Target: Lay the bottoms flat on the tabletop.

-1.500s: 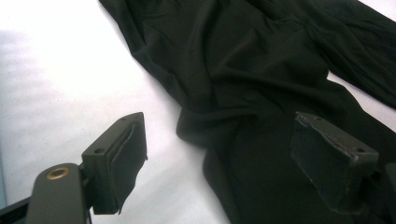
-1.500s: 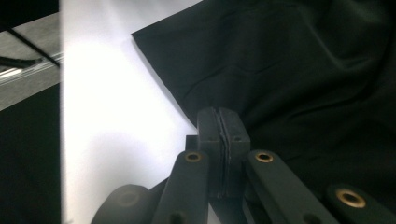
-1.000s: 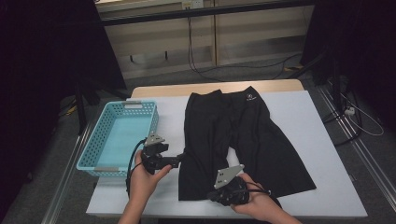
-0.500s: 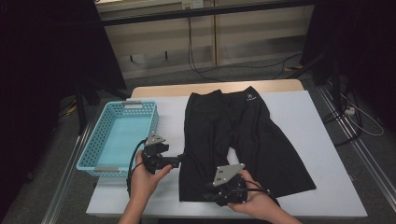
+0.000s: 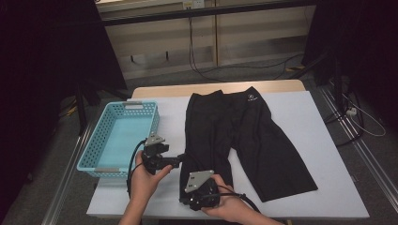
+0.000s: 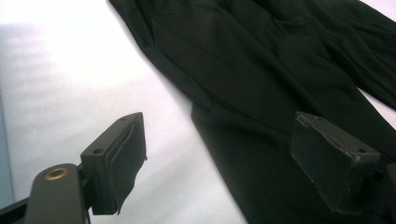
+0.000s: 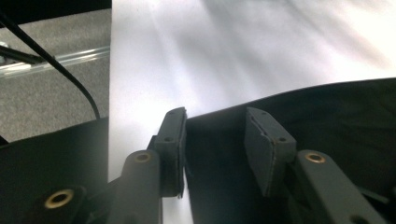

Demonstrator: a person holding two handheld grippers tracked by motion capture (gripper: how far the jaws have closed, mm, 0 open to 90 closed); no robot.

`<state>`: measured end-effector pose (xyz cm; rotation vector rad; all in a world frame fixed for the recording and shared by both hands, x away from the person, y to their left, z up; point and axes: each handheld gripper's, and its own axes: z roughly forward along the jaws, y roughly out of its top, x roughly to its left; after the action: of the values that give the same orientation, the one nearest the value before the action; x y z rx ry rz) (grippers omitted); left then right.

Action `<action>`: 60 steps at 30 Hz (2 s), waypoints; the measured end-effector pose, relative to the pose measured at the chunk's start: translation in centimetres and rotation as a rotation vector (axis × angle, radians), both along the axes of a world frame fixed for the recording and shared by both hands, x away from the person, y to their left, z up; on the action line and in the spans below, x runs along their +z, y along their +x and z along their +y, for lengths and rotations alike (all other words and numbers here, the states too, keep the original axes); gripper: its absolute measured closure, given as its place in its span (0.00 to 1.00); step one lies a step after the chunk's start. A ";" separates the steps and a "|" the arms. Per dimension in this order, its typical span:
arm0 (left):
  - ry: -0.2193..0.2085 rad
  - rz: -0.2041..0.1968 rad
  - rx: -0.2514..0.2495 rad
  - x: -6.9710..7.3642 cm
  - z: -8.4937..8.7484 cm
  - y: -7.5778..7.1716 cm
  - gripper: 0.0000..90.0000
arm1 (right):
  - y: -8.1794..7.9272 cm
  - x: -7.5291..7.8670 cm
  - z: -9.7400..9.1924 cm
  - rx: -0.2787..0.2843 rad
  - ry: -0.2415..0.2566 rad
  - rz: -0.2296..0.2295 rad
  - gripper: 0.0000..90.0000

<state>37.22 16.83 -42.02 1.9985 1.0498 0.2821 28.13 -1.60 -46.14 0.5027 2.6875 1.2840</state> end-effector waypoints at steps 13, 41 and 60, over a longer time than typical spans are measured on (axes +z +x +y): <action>-0.004 0.002 0.009 0.1 0.4 0.0 0.21 | -0.4 0.4 0.5 0.061 0.024 0.044 1.00; 0.022 0.107 -0.005 -2.7 -1.6 0.9 0.73 | 2.0 2.9 -6.1 -0.202 0.050 -0.028 0.54; 0.005 0.099 0.024 -1.1 -1.2 1.6 1.00 | 4.0 2.7 -9.2 -0.337 0.023 -0.031 0.50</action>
<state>38.82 15.65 -43.16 2.0228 1.1362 0.2002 32.11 -10.85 -43.46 0.8843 2.4287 1.2136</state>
